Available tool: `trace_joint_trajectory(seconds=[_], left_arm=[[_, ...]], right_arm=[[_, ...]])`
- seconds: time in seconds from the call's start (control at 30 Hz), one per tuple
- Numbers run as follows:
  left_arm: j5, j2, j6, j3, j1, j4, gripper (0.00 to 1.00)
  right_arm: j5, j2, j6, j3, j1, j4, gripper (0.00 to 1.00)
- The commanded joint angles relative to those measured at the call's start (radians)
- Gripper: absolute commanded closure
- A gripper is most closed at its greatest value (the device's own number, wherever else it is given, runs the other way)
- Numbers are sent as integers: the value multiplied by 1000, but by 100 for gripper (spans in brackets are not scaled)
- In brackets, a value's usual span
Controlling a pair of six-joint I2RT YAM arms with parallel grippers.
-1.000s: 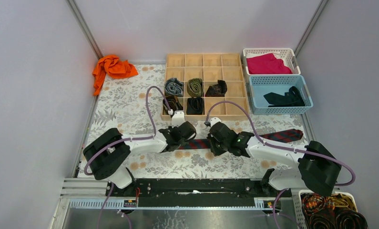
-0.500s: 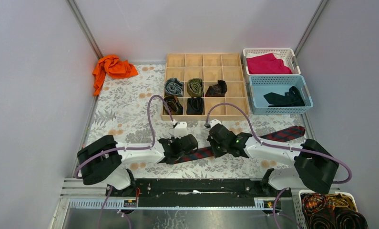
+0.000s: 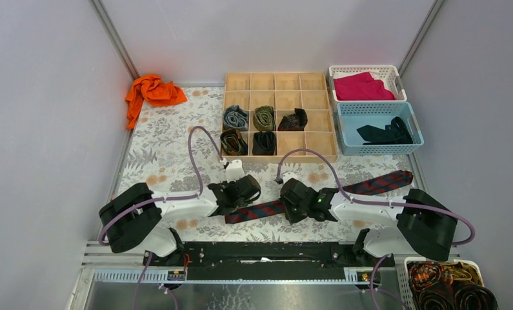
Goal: Roll the ties
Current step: Flatten out the tie at the center of the board.
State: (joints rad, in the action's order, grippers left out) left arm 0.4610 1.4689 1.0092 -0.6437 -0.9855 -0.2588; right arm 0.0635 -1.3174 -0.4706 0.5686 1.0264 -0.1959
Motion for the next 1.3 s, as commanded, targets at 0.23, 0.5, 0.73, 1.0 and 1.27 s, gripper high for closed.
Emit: trace_joint_trajectory(seconds=[0.23,0.5,0.73,1.0,1.27], left_arm=[[-58,-28,49,184,-24,-69,100],[-50,76,82,151,-79,-78,100],[-17,27,124,145,-82,-114,100],[300,-364,138,-107,-82,-404,100],[466,-720,17,-362,-82,-577,100]], right_arm=[[100,-136,11,97,21,64,100],[149,-216,77,223,21,19,100],[138,-161,78,241,21,-7,100],[229,0,16,225,62,-47,99],[419,-94,-58,388,255,-163,92]])
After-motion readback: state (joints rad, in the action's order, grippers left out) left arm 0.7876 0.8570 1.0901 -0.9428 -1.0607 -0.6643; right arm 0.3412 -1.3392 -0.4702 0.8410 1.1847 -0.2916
